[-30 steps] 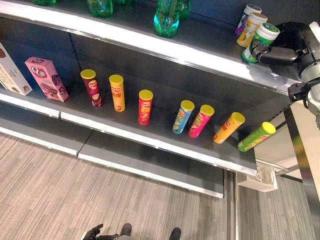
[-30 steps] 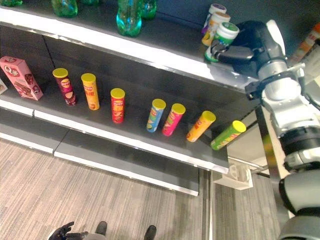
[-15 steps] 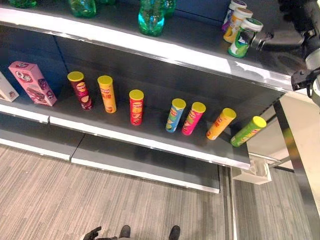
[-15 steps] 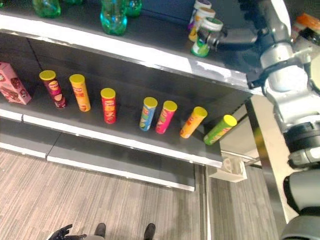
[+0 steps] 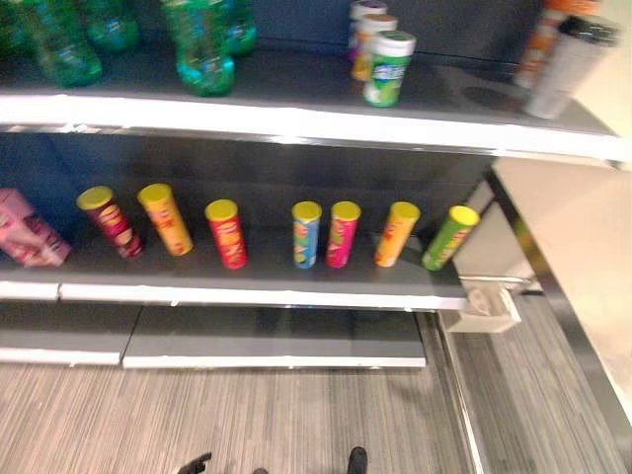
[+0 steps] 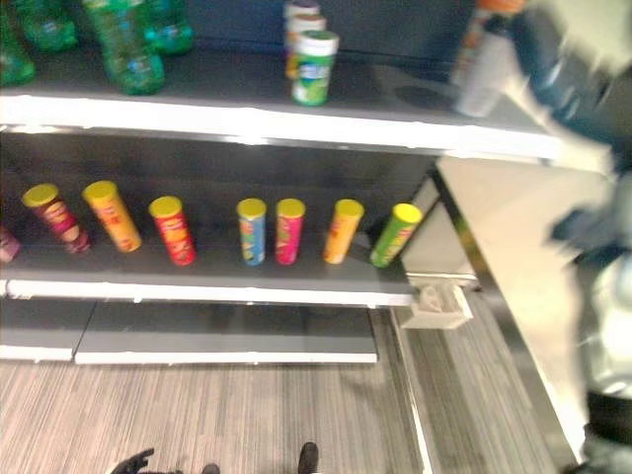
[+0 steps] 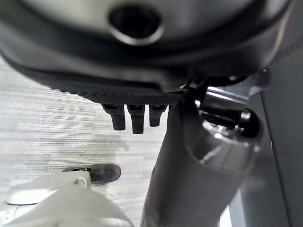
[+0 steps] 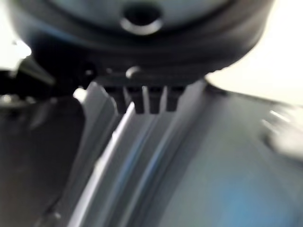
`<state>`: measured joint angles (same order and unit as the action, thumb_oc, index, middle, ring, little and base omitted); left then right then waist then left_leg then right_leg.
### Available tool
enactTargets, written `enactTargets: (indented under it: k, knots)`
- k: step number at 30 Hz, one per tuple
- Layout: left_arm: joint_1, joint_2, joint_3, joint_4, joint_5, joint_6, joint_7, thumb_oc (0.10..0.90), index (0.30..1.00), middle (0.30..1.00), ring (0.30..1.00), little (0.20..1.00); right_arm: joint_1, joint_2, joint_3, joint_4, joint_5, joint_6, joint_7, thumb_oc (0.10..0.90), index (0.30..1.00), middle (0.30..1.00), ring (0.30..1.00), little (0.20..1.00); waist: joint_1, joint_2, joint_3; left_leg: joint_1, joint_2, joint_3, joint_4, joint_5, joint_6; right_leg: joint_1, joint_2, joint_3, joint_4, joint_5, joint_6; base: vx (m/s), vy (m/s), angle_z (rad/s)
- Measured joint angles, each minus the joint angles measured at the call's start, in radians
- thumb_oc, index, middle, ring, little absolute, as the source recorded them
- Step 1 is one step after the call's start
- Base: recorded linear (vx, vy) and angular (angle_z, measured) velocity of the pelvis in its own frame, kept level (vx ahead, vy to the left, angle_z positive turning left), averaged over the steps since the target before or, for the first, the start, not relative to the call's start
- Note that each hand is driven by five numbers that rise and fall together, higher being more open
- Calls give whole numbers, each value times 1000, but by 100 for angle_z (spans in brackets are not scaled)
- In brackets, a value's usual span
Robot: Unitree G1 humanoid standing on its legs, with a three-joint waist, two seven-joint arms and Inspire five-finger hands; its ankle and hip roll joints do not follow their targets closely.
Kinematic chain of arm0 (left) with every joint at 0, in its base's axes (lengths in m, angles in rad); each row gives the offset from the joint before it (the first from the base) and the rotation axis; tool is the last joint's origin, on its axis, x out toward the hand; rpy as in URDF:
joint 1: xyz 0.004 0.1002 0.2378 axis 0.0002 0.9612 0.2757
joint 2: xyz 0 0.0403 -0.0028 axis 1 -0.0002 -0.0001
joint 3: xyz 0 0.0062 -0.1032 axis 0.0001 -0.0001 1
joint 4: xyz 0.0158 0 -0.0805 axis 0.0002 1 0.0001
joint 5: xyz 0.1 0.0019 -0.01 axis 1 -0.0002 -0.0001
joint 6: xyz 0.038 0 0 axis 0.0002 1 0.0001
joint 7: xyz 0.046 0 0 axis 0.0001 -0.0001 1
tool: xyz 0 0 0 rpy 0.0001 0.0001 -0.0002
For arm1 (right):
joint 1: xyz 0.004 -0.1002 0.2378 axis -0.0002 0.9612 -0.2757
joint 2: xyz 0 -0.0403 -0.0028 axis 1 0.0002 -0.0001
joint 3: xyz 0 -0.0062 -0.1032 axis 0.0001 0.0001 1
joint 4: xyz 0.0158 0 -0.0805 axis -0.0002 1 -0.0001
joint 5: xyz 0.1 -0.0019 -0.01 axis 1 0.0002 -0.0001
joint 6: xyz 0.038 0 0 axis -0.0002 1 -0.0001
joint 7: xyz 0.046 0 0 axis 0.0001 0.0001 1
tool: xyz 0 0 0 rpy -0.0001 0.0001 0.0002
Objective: Put the goods on the table back onto the shelves and tidy them up.
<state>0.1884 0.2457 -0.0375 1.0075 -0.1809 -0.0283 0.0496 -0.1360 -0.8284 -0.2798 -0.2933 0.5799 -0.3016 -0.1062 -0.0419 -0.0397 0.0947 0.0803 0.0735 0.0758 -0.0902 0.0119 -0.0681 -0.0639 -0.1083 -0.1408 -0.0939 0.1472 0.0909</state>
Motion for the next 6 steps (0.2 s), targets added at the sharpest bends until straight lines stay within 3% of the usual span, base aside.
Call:
enactTargets:
  k: [3, 6]
  knots:
    - [-9, 9, 4, -31, 18, 1, -13, 800, 900, 900, 900, 900, 117, 1, 82, 22, -9, 78, 72, 800, 900, 900, 900, 900, -17, 12, -5, 2, 0, 32, -1, -2, 2, -15, 0, 21, 0, 8, 1, -16, -11, -33]
    - [-22, 24, 8, -80, 23, 0, -38, 800, 900, 900, 900, 900, 279, 81, 150, 29, -9, 126, 161, 800, 900, 900, 900, 900, -26, 13, -5, 3, 5, 52, -2, -2, 2, -24, 6, 36, -7, 5, -4, 5, -17, -17]
